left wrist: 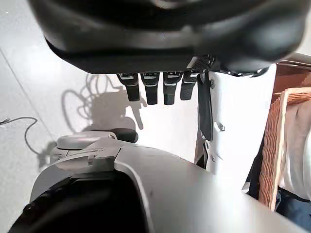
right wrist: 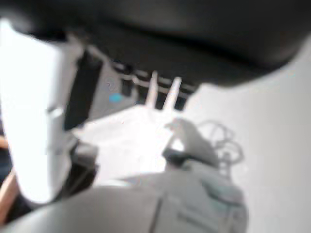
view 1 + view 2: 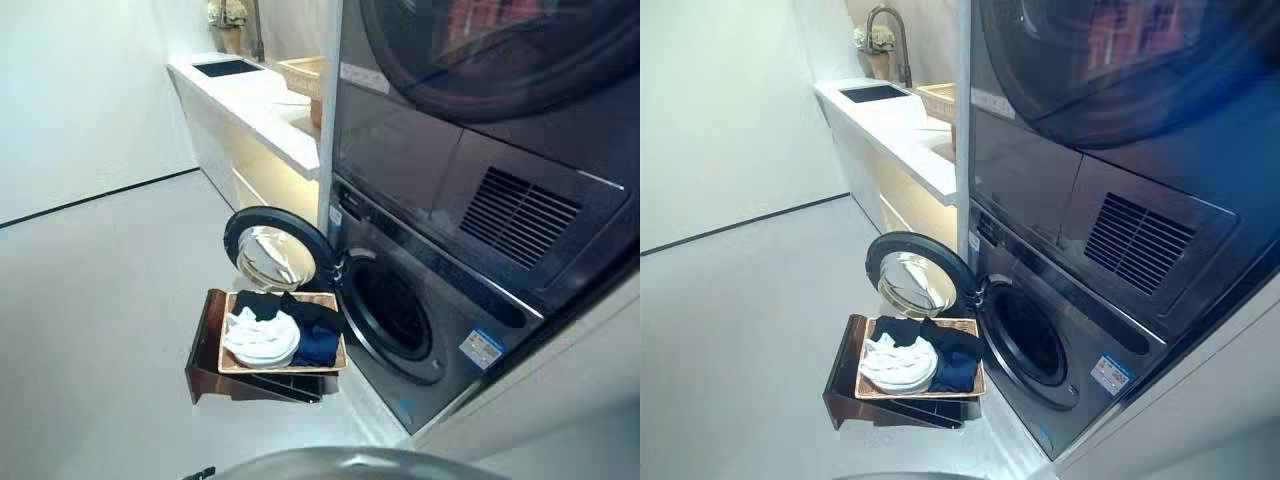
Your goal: Pick up the clothes and place them into the washing machine
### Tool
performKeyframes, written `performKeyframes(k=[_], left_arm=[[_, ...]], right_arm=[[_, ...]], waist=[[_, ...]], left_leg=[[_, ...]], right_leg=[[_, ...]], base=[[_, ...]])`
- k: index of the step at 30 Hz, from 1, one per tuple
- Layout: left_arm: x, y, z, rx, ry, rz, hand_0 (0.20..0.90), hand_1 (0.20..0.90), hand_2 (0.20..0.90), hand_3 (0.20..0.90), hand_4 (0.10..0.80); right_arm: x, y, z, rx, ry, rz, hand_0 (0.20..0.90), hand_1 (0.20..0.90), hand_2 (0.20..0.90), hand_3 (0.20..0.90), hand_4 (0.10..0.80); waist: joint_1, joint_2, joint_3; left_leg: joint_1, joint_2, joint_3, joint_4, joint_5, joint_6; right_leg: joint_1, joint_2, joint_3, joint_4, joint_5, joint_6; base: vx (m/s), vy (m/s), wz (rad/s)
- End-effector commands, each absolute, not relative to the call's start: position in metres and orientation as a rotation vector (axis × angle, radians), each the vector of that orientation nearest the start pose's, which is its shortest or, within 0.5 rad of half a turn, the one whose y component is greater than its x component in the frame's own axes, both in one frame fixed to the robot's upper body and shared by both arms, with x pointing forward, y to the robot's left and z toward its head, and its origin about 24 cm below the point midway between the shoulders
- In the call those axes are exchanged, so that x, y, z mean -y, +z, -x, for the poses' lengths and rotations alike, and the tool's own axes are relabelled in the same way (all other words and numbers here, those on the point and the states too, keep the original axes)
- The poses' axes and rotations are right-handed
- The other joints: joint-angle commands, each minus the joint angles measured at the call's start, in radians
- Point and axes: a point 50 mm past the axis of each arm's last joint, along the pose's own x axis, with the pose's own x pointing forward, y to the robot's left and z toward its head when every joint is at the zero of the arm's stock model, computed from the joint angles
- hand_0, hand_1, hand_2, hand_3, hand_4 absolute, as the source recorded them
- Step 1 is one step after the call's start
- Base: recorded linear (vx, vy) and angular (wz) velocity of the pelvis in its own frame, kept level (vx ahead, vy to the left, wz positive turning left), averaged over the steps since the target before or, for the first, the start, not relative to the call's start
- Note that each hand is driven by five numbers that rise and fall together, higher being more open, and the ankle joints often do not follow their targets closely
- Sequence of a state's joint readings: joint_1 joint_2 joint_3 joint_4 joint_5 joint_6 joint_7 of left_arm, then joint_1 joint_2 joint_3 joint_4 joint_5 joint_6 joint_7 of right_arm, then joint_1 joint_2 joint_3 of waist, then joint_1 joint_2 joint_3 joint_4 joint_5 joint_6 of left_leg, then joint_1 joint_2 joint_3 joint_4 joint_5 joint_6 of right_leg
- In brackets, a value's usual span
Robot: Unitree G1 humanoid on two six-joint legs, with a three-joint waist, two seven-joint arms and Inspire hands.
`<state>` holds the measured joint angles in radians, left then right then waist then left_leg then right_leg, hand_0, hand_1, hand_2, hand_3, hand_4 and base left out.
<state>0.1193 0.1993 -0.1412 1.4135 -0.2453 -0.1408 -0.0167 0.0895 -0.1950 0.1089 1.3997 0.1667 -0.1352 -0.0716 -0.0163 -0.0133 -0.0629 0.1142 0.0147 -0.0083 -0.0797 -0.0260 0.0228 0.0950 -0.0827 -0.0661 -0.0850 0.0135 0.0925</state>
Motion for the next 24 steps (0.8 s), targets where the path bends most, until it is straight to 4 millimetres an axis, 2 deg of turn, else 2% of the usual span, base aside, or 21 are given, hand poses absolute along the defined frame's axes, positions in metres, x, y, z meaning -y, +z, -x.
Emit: performKeyframes(k=[1,24], left_arm=[[-0.2162,-0.1737,-0.0356,-1.306,0.193,-0.039,0.900,0.900,0.900,0.900,0.800],[-0.2160,-0.1736,-0.0355,-1.299,0.210,-0.030,0.900,0.900,0.900,0.900,0.800]], right_arm=[[0.2467,-0.1653,-0.0507,-1.257,-0.305,0.186,0.900,0.900,0.900,0.900,0.800],[0.2482,-0.1652,-0.0483,-1.263,-0.321,0.180,0.900,0.900,0.900,0.900,0.800]], waist=[[-0.008,-0.015,0.006],[-0.010,-0.018,0.010]], left_leg=[[-0.017,-0.037,0.016,-0.008,-0.044,-0.039],[-0.016,-0.038,0.013,-0.008,-0.044,-0.037]], right_leg=[[-0.017,0.048,-0.027,-0.002,-0.002,-0.006],[-0.014,0.046,-0.031,-0.002,-0.001,-0.006]], base=[[0.000,0.000,0.00],[0.003,0.002,0.01]])
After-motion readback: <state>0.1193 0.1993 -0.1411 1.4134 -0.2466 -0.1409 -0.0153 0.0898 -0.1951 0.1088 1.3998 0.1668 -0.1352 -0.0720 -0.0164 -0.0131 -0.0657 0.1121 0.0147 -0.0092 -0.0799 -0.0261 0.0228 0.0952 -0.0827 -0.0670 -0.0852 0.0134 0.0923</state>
